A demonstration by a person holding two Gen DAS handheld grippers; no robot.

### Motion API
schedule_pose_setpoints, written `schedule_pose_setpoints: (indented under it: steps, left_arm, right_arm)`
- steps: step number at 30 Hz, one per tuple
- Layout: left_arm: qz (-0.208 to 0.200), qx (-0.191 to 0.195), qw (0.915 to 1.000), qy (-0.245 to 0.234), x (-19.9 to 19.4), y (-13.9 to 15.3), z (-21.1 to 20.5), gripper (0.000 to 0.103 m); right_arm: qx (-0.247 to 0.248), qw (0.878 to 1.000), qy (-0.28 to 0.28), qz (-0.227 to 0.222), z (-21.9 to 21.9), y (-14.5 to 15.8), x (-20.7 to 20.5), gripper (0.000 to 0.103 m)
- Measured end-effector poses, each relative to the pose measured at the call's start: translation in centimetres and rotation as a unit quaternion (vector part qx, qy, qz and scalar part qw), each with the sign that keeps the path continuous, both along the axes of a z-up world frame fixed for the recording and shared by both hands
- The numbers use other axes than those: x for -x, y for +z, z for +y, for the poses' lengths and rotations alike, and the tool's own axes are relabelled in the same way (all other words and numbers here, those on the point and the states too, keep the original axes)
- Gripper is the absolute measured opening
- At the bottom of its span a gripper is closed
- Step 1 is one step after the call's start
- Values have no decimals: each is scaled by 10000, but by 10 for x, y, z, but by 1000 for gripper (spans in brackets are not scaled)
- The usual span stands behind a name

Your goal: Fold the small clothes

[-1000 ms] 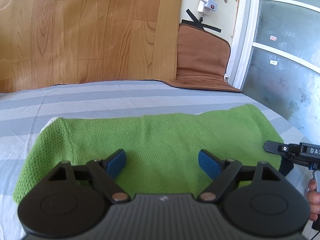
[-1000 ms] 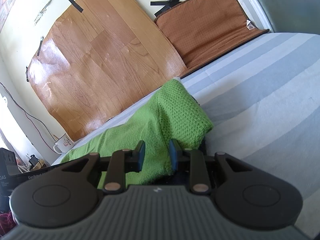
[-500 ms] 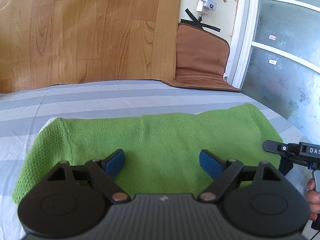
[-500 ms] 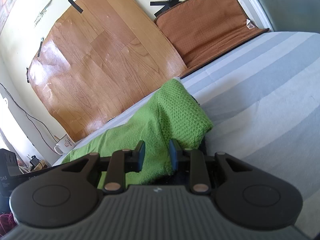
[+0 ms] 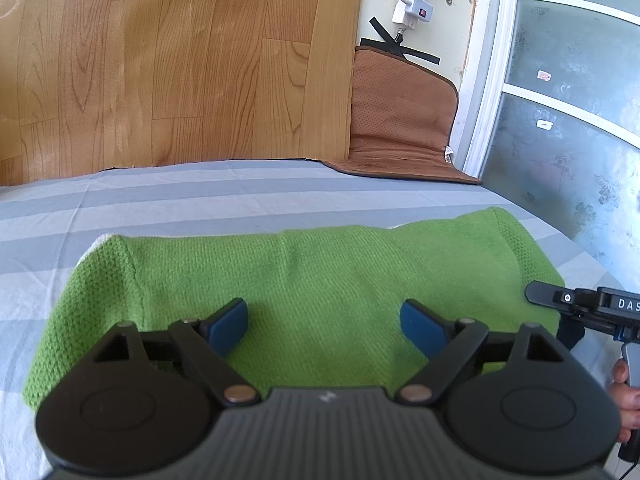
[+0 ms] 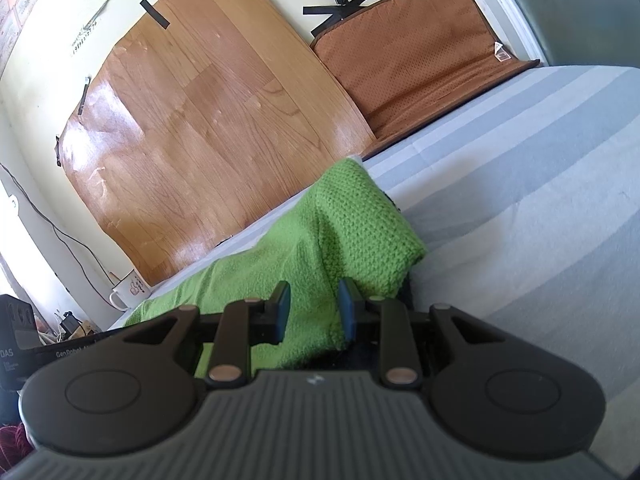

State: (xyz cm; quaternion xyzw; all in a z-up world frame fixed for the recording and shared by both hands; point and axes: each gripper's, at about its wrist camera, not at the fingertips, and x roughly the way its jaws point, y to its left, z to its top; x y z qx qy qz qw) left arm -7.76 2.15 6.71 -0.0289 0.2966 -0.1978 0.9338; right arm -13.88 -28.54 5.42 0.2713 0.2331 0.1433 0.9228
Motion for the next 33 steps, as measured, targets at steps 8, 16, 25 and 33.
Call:
schedule_pose_setpoints:
  steps: [8, 16, 25, 33]
  left_arm:
    - [9, -7, 10000, -27, -1, -1, -1, 91]
    - [14, -70, 10000, -49, 0, 0, -2, 93]
    - [28, -136, 9999, -74, -2, -1, -6, 96]
    - [66, -154, 9997, -150, -3, -3, -7, 101]
  right_arm:
    - [4, 10000, -5, -2, 1, 0, 1, 30]
    - [5, 10000, -9, -3, 1, 0, 1, 30]
    - [5, 10000, -7, -5, 1, -1, 1, 30]
    - [-340, 9993, 109, 82, -13, 13, 5, 43]
